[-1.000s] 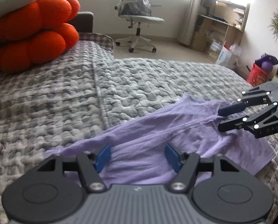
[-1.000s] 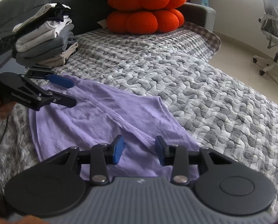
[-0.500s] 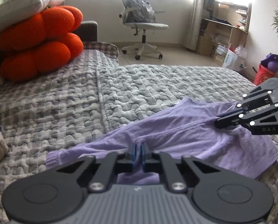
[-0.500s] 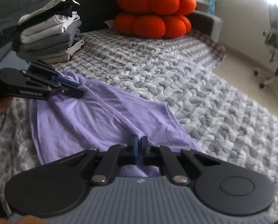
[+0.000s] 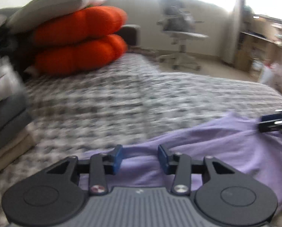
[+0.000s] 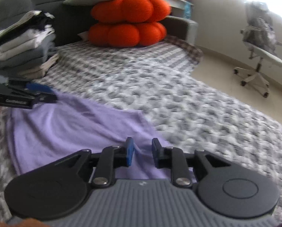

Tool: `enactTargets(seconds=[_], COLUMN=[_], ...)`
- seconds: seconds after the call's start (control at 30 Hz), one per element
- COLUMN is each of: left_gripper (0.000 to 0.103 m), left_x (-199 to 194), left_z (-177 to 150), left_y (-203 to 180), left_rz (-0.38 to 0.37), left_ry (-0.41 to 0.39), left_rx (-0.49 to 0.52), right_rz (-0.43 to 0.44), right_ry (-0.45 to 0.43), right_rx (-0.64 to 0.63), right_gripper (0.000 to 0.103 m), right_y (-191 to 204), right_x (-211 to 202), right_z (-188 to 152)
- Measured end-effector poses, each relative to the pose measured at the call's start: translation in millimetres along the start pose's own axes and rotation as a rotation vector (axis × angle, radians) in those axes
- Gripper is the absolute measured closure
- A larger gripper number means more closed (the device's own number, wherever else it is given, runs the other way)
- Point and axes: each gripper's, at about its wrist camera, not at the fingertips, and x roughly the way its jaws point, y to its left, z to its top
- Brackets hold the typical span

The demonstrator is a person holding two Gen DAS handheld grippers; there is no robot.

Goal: Fold clothes

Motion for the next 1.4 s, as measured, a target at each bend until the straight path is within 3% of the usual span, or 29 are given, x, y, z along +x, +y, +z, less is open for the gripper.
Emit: enactTargets(seconds=[0.17, 0.27, 0.47, 0.7, 0.83, 0.97, 1.0, 1.17, 1.4], left_gripper=[0.067, 0.062, 0.061, 0.061, 0.061, 0.06, 0.055, 0.052, 0.054], left_x=[-10.7, -20.8, -37.2, -55.4, -56.6, -61.8, -61.9, -68.9, -81.3], left_z=[-0.4, 2.2, 4.1, -12.7, -32.0, -50.7, -54.6, -61.0, -50.1], left_y=[20.1, 23.0, 19.8, 10.7, 15.8, 25.4, 32.3, 60.4, 48.6], left_rz=[0.009, 0.022, -0.005, -0.062, -0.049, 0.059, 0.071, 0.039, 0.036], left_ry=[-0.025, -0.043, -0.039, -0.016, 0.025, 0.021, 0.027, 0.022, 0.002], left_rx=[-0.087, -0.118, -0.138, -0.111, -0.135, -0.172, -0.208, -0.387, -0.408], right_rz=[-0.039, -0.041, -0.046, 0.008, 0.039, 0.051, 0.049, 0.041, 0.045], right_ry=[-0.003, -0.01, 0.015, 0.041, 0.046, 0.057, 0.059, 0.064, 0.098], right_rx=[0.061, 0.125, 0.249, 0.238, 0.224, 0.214, 0.211, 0.21, 0.275], right_gripper=[0.075, 0.062, 0.062, 0.062, 0.062, 0.062, 0.062, 0.062, 0.06], right_y=[-19.2, -35.0, -58.1, -44.9, -34.1, -28.5, -28.0, -28.6, -39.3], right_x=[-8.8, -20.2, -35.6, -52.6, -55.4, -54.5, -54.2, -54.7, -56.3], right_z=[-3.7, -4.4, -10.2, -14.5, -15.3, -16.7, -17.0, -18.5, -24.8])
